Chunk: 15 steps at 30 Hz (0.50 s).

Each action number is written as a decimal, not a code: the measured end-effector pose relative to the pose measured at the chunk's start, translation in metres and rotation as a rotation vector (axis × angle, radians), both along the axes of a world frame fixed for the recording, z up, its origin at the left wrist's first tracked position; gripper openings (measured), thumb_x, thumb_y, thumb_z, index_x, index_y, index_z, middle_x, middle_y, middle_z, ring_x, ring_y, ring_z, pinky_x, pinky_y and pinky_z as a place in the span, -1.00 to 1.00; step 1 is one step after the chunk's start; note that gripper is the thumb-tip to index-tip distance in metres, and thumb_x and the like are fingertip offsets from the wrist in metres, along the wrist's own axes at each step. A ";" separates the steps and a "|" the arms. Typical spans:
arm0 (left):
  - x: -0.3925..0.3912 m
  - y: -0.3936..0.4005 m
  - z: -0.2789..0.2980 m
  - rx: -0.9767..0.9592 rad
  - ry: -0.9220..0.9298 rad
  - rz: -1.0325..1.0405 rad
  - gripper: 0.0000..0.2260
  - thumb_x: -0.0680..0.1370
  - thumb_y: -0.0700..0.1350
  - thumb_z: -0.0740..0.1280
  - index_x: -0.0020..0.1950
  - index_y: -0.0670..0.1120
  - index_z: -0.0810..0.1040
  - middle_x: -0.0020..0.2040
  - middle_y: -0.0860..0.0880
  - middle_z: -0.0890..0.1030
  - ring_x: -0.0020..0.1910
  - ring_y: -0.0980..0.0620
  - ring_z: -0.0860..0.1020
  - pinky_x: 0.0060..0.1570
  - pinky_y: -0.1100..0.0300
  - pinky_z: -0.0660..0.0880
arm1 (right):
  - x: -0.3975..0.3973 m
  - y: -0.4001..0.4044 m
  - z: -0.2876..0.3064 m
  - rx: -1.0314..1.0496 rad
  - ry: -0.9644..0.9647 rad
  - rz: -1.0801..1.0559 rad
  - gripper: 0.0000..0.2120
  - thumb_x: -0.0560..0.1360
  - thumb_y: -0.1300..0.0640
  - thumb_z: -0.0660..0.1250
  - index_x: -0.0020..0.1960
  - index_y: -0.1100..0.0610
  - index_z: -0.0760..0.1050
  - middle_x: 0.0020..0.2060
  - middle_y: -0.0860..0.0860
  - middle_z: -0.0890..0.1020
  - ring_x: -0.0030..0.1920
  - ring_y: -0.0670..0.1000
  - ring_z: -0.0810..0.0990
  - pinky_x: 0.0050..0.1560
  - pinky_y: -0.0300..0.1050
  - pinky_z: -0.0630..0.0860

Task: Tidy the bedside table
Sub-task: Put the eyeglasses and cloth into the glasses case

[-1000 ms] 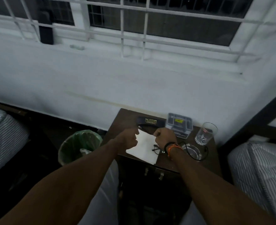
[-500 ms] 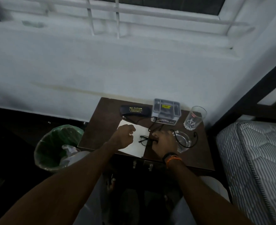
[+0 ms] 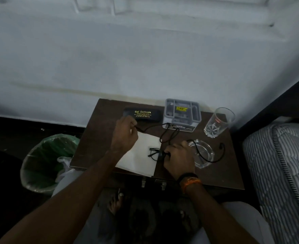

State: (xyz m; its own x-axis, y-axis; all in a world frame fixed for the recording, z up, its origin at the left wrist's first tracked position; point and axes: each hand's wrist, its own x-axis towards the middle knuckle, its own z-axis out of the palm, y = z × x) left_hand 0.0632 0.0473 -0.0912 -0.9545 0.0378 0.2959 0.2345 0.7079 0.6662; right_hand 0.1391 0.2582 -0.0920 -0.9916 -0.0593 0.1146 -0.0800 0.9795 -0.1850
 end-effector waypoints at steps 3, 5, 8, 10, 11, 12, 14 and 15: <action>-0.019 -0.007 0.001 -0.129 -0.023 0.036 -0.77 0.46 -0.27 0.36 0.09 -0.12 0.47 0.17 -0.13 0.48 0.15 -0.07 0.41 -0.02 0.20 0.38 | -0.004 0.001 0.004 -0.051 -0.060 -0.019 -0.88 0.28 0.19 0.34 -0.24 0.07 0.63 -0.29 -0.02 0.67 -0.08 0.12 0.52 -0.16 -0.12 0.38; -0.033 -0.011 0.005 -0.181 -0.037 0.052 -0.72 0.46 -0.22 0.39 0.15 -0.14 0.46 0.21 -0.16 0.44 0.17 -0.13 0.39 -0.01 0.14 0.42 | -0.006 0.000 0.010 -0.167 -0.105 -0.072 -0.87 0.32 0.18 0.33 -0.19 0.06 0.63 -0.23 -0.02 0.68 -0.02 0.11 0.51 -0.09 -0.09 0.43; -0.051 -0.015 0.010 -0.221 -0.108 0.029 -0.61 0.45 -0.14 0.42 0.24 -0.17 0.45 0.26 -0.19 0.43 0.23 -0.18 0.37 0.13 0.02 0.45 | -0.012 0.000 0.020 -0.287 -0.093 -0.083 -0.87 0.36 0.16 0.35 -0.13 0.03 0.64 -0.18 -0.03 0.68 0.00 0.11 0.51 -0.10 -0.08 0.41; -0.058 -0.016 0.013 -0.254 -0.174 0.011 -0.54 0.45 -0.12 0.44 0.29 -0.17 0.42 0.30 -0.19 0.41 0.28 -0.18 0.35 0.19 0.01 0.43 | -0.016 0.001 0.022 -0.240 -0.076 -0.018 -0.86 0.39 0.16 0.35 -0.09 0.04 0.64 -0.16 -0.01 0.67 0.02 0.12 0.49 -0.10 -0.08 0.42; -0.060 -0.016 0.013 -0.265 -0.197 0.004 -0.52 0.44 -0.11 0.44 0.32 -0.17 0.41 0.31 -0.19 0.41 0.29 -0.19 0.35 0.20 0.00 0.42 | -0.017 -0.001 0.021 -0.207 -0.069 0.013 -0.86 0.39 0.17 0.35 -0.10 0.06 0.65 -0.17 -0.01 0.67 0.00 0.12 0.49 -0.13 -0.11 0.40; -0.061 -0.017 0.013 -0.276 -0.213 -0.003 -0.49 0.44 -0.10 0.45 0.33 -0.17 0.40 0.32 -0.19 0.40 0.29 -0.19 0.35 0.21 -0.01 0.41 | -0.017 -0.004 0.020 -0.174 -0.059 0.045 -0.87 0.38 0.19 0.34 -0.14 0.07 0.65 -0.20 0.00 0.66 -0.03 0.11 0.50 -0.17 -0.15 0.37; -0.063 -0.020 0.008 -0.292 -0.238 -0.026 -0.44 0.43 -0.09 0.46 0.37 -0.17 0.37 0.35 -0.18 0.38 0.31 -0.20 0.35 0.24 0.00 0.40 | -0.015 -0.014 0.012 -0.096 -0.053 0.090 -0.90 0.31 0.24 0.35 -0.27 0.10 0.63 -0.30 0.01 0.65 -0.14 0.11 0.50 -0.22 -0.16 0.34; -0.064 -0.022 0.005 -0.296 -0.251 -0.041 -0.42 0.42 -0.07 0.47 0.38 -0.16 0.36 0.36 -0.18 0.37 0.32 -0.20 0.35 0.26 -0.01 0.39 | -0.014 -0.018 0.008 -0.071 -0.063 0.104 -0.90 0.27 0.25 0.34 -0.31 0.10 0.61 -0.33 0.01 0.64 -0.17 0.11 0.50 -0.24 -0.14 0.36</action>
